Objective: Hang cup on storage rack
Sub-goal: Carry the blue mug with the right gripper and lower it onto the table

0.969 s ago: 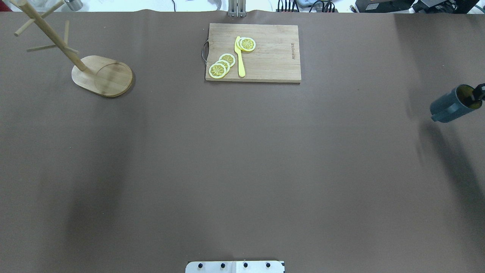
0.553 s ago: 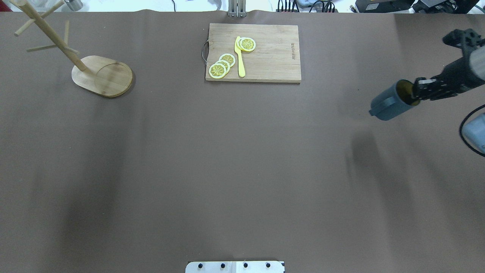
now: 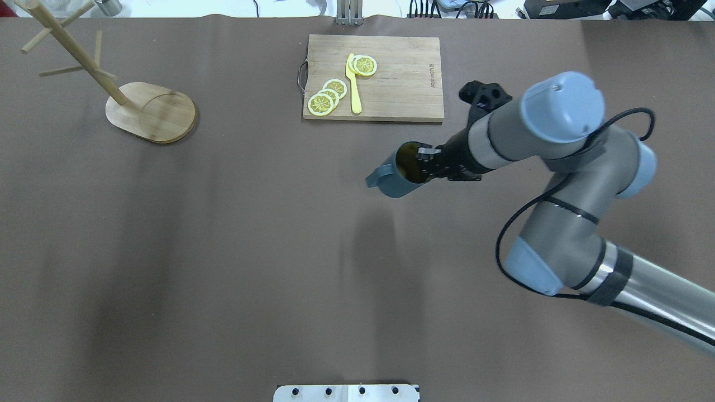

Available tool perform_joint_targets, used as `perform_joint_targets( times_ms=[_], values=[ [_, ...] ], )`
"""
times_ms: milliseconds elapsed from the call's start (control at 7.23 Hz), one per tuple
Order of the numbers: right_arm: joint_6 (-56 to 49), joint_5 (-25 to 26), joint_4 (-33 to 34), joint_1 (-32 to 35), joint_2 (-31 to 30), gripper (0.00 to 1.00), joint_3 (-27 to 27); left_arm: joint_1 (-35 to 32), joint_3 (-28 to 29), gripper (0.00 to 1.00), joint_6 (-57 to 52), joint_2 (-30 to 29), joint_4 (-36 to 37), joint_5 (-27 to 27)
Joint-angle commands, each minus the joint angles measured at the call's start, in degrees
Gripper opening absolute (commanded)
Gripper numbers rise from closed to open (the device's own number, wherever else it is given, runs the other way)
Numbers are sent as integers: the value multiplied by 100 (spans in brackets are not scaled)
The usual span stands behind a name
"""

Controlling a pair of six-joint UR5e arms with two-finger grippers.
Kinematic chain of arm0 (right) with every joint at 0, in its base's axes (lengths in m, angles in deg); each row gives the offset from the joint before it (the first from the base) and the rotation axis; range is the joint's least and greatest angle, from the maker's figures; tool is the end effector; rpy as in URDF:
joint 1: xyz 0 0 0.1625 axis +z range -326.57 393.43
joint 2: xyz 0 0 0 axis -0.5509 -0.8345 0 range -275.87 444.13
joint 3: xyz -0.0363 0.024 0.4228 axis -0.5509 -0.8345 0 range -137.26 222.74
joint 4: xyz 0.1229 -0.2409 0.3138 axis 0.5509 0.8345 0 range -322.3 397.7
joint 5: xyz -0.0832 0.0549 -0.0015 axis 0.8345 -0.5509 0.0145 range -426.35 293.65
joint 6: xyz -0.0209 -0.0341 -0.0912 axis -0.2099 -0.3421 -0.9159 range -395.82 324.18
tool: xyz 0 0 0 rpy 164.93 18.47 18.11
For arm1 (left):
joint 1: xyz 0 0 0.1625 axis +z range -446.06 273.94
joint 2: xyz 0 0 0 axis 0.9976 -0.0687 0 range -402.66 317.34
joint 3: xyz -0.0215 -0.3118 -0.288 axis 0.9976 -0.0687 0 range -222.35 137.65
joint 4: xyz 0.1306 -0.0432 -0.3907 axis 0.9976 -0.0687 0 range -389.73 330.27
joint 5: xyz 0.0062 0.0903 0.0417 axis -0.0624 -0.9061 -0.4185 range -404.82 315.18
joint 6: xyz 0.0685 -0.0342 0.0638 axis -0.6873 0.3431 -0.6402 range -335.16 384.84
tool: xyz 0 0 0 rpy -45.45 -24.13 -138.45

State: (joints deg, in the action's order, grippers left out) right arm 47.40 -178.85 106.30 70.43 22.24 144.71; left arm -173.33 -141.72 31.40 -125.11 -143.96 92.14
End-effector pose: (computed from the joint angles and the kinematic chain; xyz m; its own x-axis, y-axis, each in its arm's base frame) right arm -0.4449 -0.4544 0.2411 0.4125 0.1743 0.8941 -0.2404 0.9676 -0.0778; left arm -0.0386 -0.4579 0.5887 0.6669 0.2482 -0.7026 0.0336 0.9319 0.3612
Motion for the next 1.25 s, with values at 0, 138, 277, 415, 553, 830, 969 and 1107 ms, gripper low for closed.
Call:
perform_joint_targets(
  times_ms=[0,138,277,415,553,830,969,1107],
  values=[
    [265,536,654,-588,1000,0,-447,0,5,98,3,-8,7,6],
    [265,736,663,-676,1256,0,-894,9,5,98,3,-17,-2,6],
    [256,816,663,-712,1406,14,-1185,9,5,98,12,-26,-2,6],
    [195,817,672,-729,1416,80,-1206,9,-4,98,12,-26,-2,6],
    [229,817,672,-738,1416,99,-1189,9,5,98,12,-34,-2,6],
    [247,809,681,-738,1425,99,-1110,9,-4,98,12,-35,-2,6],
    [247,765,698,-730,1373,100,-883,9,-13,98,64,-43,-2,15],
    [247,625,881,-547,1216,99,-420,26,-56,98,447,-130,-54,102]
  ],
)
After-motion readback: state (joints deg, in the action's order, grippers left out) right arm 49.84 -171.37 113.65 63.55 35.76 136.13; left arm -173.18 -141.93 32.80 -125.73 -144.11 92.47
